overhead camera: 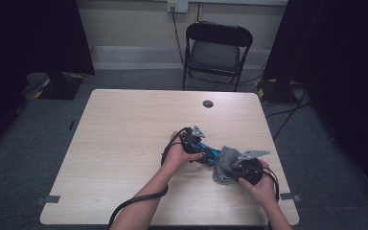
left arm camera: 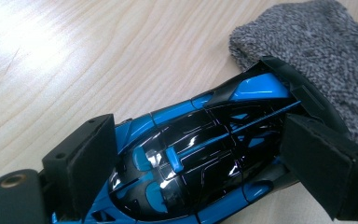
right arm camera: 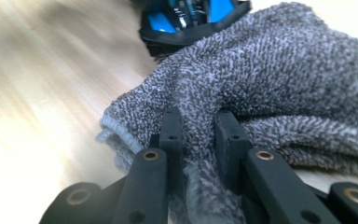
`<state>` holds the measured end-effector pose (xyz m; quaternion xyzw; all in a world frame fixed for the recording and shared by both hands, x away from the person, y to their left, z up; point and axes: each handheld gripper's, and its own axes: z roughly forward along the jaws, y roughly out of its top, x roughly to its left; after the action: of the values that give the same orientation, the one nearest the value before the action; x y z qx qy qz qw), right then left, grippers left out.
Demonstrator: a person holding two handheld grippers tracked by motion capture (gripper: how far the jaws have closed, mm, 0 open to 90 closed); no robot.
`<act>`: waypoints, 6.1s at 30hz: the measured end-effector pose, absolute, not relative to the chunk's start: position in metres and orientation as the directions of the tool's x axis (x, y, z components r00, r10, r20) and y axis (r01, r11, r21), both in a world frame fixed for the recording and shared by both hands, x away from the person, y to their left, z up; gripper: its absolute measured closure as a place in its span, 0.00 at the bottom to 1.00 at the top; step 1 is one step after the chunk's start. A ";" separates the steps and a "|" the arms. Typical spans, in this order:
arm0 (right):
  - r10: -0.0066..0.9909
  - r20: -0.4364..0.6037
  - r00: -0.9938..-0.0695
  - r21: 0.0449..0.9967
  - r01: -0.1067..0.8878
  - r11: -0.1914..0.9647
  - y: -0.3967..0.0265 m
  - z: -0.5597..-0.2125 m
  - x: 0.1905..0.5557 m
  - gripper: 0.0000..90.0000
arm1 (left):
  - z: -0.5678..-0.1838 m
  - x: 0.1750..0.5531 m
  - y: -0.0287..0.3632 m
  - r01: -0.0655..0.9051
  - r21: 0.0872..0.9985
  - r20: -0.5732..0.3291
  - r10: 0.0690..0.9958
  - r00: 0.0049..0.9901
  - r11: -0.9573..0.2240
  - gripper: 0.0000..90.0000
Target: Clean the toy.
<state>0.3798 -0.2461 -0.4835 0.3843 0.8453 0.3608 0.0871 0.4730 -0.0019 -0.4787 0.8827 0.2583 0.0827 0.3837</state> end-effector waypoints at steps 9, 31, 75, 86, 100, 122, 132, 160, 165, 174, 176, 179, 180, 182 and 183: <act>0.677 0.151 -0.720 0.668 0.579 0.467 -0.238 -0.483 0.375 0.84 | -0.479 0.473 -0.002 0.392 0.723 -0.052 0.521 0.852 -0.569 0.12; 0.575 0.166 -0.801 0.652 0.527 0.546 -0.216 -0.480 0.356 0.85 | -0.479 0.473 -0.001 0.387 0.726 -0.048 0.520 0.853 -0.569 0.12; 0.513 0.158 -0.844 0.748 0.441 0.496 -0.230 -0.427 0.338 0.84 | -0.480 0.472 -0.001 0.391 0.729 -0.054 0.522 0.851 -0.562 0.12; 0.542 0.156 -0.826 0.781 0.439 0.444 -0.249 -0.412 0.338 0.85 | -0.480 0.472 -0.001 0.392 0.735 -0.056 0.526 0.849 -0.553 0.12; 0.717 0.088 -0.692 0.783 0.493 0.380 -0.288 -0.433 0.358 0.85 | -0.480 0.472 -0.002 0.390 0.728 -0.051 0.523 0.851 -0.563 0.12; 0.708 0.077 -0.702 0.712 0.536 0.454 -0.267 -0.478 0.379 0.85 | -0.480 0.472 -0.002 0.389 0.728 -0.051 0.522 0.852 -0.564 0.12; 0.656 0.079 -0.751 0.698 0.511 0.502 -0.253 -0.480 0.376 0.85 | -0.480 0.472 -0.001 0.389 0.728 -0.051 0.521 0.852 -0.565 0.12; 0.523 0.109 -0.845 0.672 0.450 0.588 -0.225 -0.478 0.354 0.85 | -0.480 0.472 -0.001 0.388 0.731 -0.052 0.521 0.852 -0.561 0.12; 0.490 0.122 -0.863 0.669 0.436 0.602 -0.218 -0.477 0.349 0.85 | -0.480 0.473 0.000 0.388 0.733 -0.054 0.521 0.852 -0.558 0.12; 0.413 0.142 -0.900 0.661 0.397 0.637 -0.204 -0.476 0.339 0.85 | -0.480 0.473 -0.001 0.388 0.734 -0.056 0.520 0.852 -0.557 0.12; 0.395 0.146 -0.907 0.661 0.386 0.643 -0.202 -0.475 0.338 0.85 | -0.480 0.473 -0.001 0.389 0.732 -0.055 0.520 0.852 -0.559 0.12; 0.376 0.140 -0.916 0.662 0.369 0.653 -0.199 -0.472 0.334 0.85 | -0.480 0.473 -0.001 0.390 0.731 -0.056 0.520 0.852 -0.561 0.12; 0.370 0.140 -0.918 0.660 0.365 0.657 -0.198 -0.471 0.333 0.85 | -0.480 0.473 -0.001 0.389 0.731 -0.055 0.520 0.853 -0.561 0.12; 0.368 0.132 -0.920 0.656 0.360 0.663 -0.197 -0.468 0.330 0.85 | -0.480 0.473 -0.001 0.391 0.731 -0.056 0.521 0.852 -0.559 0.12; 0.366 0.130 -0.922 0.659 0.356 0.663 -0.198 -0.466 0.329 0.85 | -0.480 0.473 -0.001 0.391 0.731 -0.057 0.521 0.852 -0.559 0.12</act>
<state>0.3292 -0.1982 -0.4659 0.1978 0.9118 0.3597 0.0070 0.4727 -0.0010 -0.4801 0.8789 0.2594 0.0834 0.3915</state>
